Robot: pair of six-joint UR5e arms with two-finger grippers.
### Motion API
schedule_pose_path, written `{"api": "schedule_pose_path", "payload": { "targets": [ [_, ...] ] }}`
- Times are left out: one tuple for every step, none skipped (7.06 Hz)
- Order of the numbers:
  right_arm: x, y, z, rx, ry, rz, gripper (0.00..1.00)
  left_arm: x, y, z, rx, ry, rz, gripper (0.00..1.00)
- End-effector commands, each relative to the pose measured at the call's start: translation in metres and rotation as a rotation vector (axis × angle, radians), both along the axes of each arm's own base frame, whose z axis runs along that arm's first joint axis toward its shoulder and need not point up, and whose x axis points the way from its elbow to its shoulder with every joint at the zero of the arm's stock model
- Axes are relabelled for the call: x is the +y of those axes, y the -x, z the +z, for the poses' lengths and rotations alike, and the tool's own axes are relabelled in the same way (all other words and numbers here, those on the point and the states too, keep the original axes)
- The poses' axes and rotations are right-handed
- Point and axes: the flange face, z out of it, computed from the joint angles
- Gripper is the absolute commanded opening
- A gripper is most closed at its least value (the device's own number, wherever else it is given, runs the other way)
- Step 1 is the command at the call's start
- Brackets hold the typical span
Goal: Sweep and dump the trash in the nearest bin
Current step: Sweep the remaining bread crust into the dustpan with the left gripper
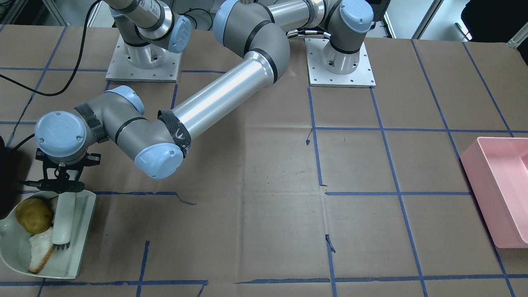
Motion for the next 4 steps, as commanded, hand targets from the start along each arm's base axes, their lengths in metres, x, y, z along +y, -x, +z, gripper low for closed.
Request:
{"api": "schedule_pose_path", "payload": {
  "targets": [
    [0.002, -0.003, -0.003, -0.022, 0.002, 0.002, 0.01, -0.003, -0.01, 0.004, -0.056, -0.001, 0.001, 0.0],
    [0.005, -0.005, -0.006, -0.025, -0.003, 0.001, 0.01, -0.001, -0.02, 0.014, -0.12, -0.019, 0.006, 0.0],
    [0.005, -0.005, -0.005, -0.024, -0.002, 0.001, 0.01, 0.001, -0.026, 0.011, -0.189, -0.008, 0.007, 0.0],
    [0.005, -0.005, -0.005, -0.024, -0.002, 0.001, 0.01, 0.005, -0.036, 0.023, -0.247, -0.001, 0.007, 0.0]
  ]
}}
